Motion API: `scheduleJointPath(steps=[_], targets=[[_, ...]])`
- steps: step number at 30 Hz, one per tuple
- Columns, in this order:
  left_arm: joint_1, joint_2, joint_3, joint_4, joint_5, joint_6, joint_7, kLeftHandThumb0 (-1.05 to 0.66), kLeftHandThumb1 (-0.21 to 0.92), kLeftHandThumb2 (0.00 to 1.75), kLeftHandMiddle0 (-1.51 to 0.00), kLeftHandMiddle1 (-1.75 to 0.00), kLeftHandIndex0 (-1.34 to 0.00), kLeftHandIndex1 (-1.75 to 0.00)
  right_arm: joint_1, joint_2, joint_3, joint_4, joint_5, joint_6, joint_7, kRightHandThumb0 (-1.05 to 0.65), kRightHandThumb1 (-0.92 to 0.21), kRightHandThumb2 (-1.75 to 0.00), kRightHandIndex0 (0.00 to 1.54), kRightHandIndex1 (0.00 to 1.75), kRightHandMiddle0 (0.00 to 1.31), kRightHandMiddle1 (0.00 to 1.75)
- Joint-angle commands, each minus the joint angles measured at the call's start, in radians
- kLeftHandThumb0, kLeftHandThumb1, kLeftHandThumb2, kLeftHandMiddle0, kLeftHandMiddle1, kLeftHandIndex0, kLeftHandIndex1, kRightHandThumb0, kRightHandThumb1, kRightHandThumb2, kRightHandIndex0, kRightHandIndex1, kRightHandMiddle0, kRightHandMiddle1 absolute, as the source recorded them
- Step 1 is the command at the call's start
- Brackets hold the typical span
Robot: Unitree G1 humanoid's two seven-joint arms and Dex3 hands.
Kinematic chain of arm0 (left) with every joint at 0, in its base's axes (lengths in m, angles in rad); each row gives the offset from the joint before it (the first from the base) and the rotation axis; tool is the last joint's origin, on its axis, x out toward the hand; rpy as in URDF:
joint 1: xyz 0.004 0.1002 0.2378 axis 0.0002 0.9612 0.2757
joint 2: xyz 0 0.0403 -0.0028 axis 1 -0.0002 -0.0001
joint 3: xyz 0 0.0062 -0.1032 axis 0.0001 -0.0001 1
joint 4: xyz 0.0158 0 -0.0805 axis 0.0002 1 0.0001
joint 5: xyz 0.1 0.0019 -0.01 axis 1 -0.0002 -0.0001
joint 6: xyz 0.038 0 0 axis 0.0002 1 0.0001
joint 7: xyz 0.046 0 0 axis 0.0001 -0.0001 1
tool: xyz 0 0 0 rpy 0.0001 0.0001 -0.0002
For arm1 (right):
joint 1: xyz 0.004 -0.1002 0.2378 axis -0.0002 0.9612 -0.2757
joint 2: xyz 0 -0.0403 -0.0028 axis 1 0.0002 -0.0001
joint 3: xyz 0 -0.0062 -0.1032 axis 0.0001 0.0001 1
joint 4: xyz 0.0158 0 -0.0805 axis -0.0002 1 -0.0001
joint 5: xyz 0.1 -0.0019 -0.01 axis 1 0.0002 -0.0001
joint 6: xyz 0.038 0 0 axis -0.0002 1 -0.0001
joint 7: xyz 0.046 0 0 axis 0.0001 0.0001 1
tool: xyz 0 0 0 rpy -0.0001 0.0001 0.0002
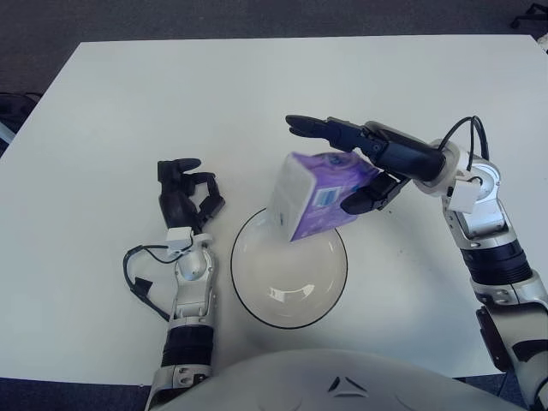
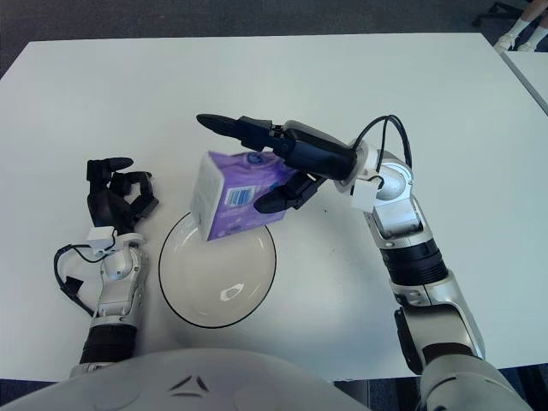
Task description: Put the tissue paper into the plate.
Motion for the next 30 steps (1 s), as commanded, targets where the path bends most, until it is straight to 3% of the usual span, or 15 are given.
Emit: scheduleJointPath(steps=[1,5,15,22,25,30], targets=[[0.08,-0.017,-0.004,0.09,0.005,0.005,-0.002,-0.01,0.52,1.02,-0.56,-1.53,-0.27,-1.75,-0.011,-0.008,-0.005,0.006,0.028,-0.021,0.021,-0.57,-0.72,-0.78,0.0,0.0,0.0,0.0],[0.079,-0.017,-0.004,0.083,0.004,0.037,-0.002,-0.01,0.53,0.99,-0.56,-1.5,-0.28,-1.75,-0.004,-0.009,0.013,-0.013,0.056,0.028,0.048,-0.55,-0.71,-0.81,0.0,0.0,0.0,0.0],[0.086,-0.025,-0.008,0.052,0.008,0.107,0.003,-0.01,0.59,0.88,-0.53,-1.42,-0.3,-1.75,-0.005,0.034,0.027,0.012,0.145,0.012,0.096,-0.71,-0.9,-0.63,0.0,0.0,0.0,0.0],[0.065,-0.019,0.013,0.105,-0.013,0.112,0.0,0.0,0.65,0.8,-0.53,-1.39,-0.26,-1.75,-0.042,0.029,0.048,0.038,0.165,-0.017,0.183,-0.5,-0.66,-0.86,0.0,0.0,0.0,0.0],[0.062,-0.019,0.015,0.111,-0.016,0.111,0.001,0.0,0.66,0.78,-0.53,-1.38,-0.25,-1.75,-0.056,0.025,0.055,0.057,0.17,-0.047,0.229,-0.49,-0.61,-0.9,0.0,0.0,0.0,0.0],[0.055,-0.018,0.017,0.124,-0.023,0.104,-0.001,0.0,0.7,0.74,-0.51,-1.38,-0.23,-1.75,-0.068,0.03,0.052,0.084,0.144,-0.097,0.252,-0.67,-0.8,-0.71,0.0,0.0,0.0,0.0]])
